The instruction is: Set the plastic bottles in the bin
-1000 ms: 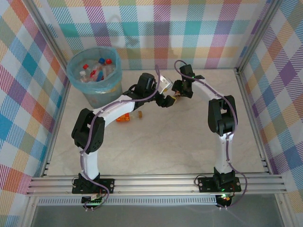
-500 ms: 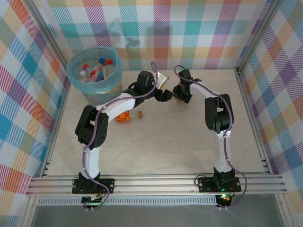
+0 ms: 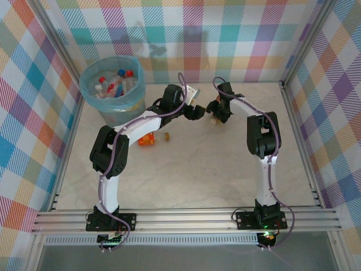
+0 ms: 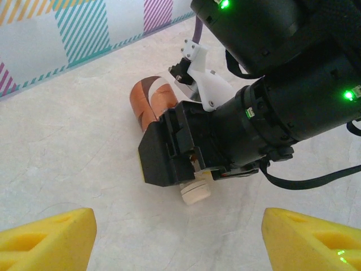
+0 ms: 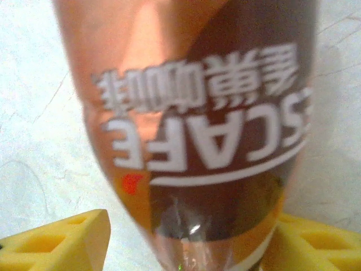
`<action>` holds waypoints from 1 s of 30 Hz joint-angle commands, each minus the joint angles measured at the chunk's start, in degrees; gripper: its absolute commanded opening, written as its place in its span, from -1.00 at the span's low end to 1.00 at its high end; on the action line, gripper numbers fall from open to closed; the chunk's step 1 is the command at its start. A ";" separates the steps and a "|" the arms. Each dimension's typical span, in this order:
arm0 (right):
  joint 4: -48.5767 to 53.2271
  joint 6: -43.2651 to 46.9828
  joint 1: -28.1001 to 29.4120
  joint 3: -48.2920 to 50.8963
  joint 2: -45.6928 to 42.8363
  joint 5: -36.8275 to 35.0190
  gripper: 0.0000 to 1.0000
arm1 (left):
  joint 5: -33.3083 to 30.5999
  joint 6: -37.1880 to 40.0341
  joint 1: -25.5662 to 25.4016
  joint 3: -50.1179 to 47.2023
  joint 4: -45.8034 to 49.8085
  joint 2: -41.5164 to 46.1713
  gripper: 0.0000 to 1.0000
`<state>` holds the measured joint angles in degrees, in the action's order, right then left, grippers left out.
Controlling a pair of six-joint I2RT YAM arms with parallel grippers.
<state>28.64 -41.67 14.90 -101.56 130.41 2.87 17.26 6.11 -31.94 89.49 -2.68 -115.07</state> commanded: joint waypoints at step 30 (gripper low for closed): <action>-15.84 -2.46 1.56 36.61 -27.54 8.73 -0.29 | -1.86 -31.42 3.56 -10.74 17.22 20.97 0.56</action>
<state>14.94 -43.33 15.38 -66.96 107.13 9.96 15.42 -23.46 -28.08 79.42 17.30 -99.07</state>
